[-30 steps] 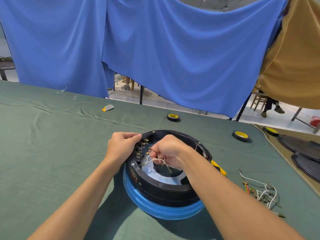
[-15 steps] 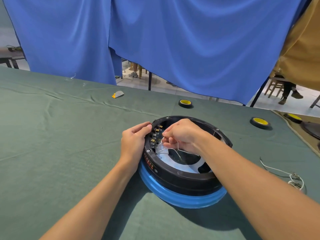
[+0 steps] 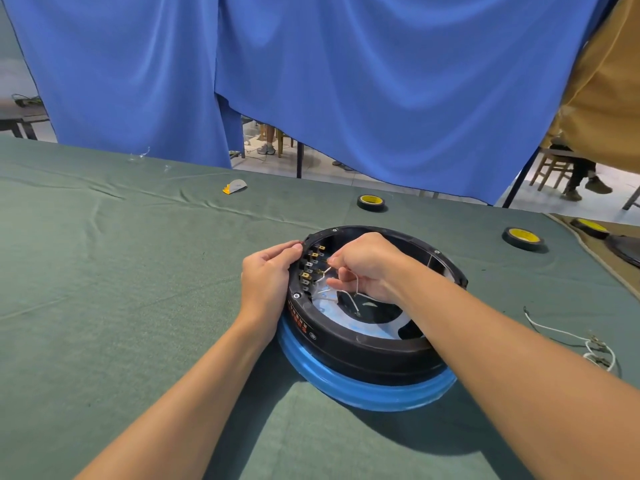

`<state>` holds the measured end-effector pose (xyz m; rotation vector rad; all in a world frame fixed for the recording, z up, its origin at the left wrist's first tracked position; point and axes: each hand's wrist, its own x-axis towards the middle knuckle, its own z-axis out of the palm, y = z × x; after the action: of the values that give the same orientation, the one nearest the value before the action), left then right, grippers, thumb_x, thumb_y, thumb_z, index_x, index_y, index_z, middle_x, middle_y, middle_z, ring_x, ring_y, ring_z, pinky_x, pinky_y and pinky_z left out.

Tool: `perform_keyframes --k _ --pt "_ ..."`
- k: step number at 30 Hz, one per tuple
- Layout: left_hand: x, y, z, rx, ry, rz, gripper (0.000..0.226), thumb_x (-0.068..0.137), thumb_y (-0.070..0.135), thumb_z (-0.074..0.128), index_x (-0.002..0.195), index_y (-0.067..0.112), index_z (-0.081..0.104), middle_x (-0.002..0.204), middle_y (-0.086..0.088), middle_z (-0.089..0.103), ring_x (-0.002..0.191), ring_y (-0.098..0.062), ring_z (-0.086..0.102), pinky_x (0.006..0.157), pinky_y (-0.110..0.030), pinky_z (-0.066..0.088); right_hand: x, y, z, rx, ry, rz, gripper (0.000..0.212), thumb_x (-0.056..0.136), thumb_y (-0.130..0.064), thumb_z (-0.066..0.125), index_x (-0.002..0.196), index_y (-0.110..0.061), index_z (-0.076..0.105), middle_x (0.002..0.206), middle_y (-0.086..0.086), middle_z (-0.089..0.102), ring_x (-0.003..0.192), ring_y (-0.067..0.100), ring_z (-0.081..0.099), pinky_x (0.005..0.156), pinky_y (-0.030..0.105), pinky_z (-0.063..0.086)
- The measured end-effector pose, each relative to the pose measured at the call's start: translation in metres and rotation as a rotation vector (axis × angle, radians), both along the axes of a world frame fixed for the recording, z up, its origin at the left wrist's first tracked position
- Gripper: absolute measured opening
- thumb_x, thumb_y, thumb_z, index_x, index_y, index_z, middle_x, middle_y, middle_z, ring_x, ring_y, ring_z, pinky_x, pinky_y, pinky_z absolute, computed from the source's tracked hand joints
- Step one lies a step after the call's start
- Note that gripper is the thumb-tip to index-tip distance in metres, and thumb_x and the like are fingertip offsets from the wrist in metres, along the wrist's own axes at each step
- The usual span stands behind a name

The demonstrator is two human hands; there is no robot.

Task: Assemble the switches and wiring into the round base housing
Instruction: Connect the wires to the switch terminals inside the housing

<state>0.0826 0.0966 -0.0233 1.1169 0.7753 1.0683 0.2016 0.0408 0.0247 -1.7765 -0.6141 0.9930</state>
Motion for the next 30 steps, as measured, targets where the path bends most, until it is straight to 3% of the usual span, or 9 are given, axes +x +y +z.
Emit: perform_keyframes --k 4,10,16,20,27,30 --pt "0.001 0.002 -0.001 0.011 0.017 0.001 0.016 0.088 0.004 0.063 0.081 0.010 0.077 0.083 -0.012 0.076 0.080 -0.025 0.071 0.092 -0.048 0.055 0.001 0.001 -0.001 0.003 -0.010 -0.008 0.019 0.093 0.007 0.051 0.111 0.008 0.057 0.080 0.010 0.052 0.048 0.007 0.044 0.046 0.024 0.055" --pt "0.000 0.003 -0.004 0.020 0.068 0.038 0.013 0.082 0.014 0.068 0.076 0.016 0.079 0.083 -0.010 0.076 0.087 -0.030 0.072 0.093 -0.051 0.054 0.001 0.001 -0.001 0.016 0.016 -0.013 0.020 0.093 0.008 0.051 0.113 0.008 0.056 0.083 0.010 0.053 0.049 0.006 0.044 0.046 0.023 0.054" --pt "-0.001 0.003 -0.003 0.024 0.067 0.022 0.012 0.078 0.018 0.069 0.081 0.013 0.079 0.086 -0.011 0.076 0.090 -0.032 0.072 0.095 -0.053 0.053 0.000 0.004 -0.002 0.007 -0.021 -0.006 0.019 0.093 0.007 0.052 0.112 0.008 0.057 0.085 0.011 0.054 0.047 0.006 0.045 0.050 0.024 0.056" --pt "-0.001 0.002 -0.003 0.010 0.070 0.013 0.026 0.068 0.027 0.068 0.086 0.011 0.079 0.088 -0.011 0.076 0.092 -0.031 0.072 0.095 -0.051 0.053 0.001 0.004 -0.002 -0.001 -0.029 0.008 0.018 0.094 0.007 0.051 0.111 0.007 0.058 0.086 0.011 0.055 0.047 0.005 0.045 0.051 0.023 0.056" --pt "-0.001 0.004 -0.005 0.029 0.074 0.010 0.015 0.079 0.018 0.067 0.085 0.011 0.079 0.087 -0.012 0.076 0.093 -0.033 0.071 0.095 -0.052 0.053 0.002 0.012 0.002 -0.034 -0.091 0.014 0.018 0.096 0.004 0.046 0.106 0.007 0.060 0.081 0.009 0.055 0.049 0.006 0.044 0.050 0.021 0.056" --pt "-0.001 0.005 -0.003 0.033 0.084 -0.008 0.026 0.070 0.025 0.067 0.087 0.009 0.079 0.089 -0.012 0.076 0.094 -0.033 0.071 0.095 -0.052 0.053 -0.001 0.015 -0.001 -0.040 -0.136 0.004 0.016 0.096 0.004 0.046 0.102 0.005 0.061 0.083 0.009 0.056 0.050 0.007 0.045 0.053 0.023 0.057"
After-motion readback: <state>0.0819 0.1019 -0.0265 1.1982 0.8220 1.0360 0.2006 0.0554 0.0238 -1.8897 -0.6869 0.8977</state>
